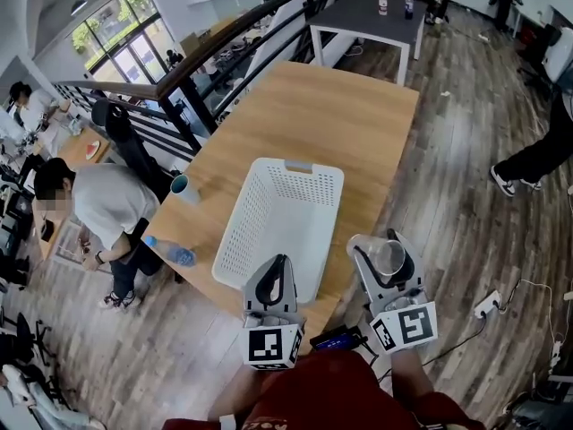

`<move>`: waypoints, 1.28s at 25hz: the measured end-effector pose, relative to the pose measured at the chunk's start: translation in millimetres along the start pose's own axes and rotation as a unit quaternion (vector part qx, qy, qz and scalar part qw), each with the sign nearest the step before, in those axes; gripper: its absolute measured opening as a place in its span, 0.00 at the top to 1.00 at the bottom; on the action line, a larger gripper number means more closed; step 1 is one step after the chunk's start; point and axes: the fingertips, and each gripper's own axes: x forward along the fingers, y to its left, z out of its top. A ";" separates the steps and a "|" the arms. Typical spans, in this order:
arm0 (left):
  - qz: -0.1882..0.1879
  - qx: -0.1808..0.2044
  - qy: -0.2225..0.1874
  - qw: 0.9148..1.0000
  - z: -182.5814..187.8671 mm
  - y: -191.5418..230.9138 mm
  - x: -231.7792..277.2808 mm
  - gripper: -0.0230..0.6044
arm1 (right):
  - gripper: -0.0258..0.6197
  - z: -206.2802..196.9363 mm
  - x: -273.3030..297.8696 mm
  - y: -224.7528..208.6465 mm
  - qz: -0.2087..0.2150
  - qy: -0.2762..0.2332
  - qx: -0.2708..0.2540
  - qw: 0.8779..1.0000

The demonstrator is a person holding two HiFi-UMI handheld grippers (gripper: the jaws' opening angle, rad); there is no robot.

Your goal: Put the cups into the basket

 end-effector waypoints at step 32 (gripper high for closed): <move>0.005 -0.047 -0.012 0.999 -1.1 92.7 21.3 0.93 | 0.52 22.6 74.8 57.6 0.006 0.002 -0.061 0.998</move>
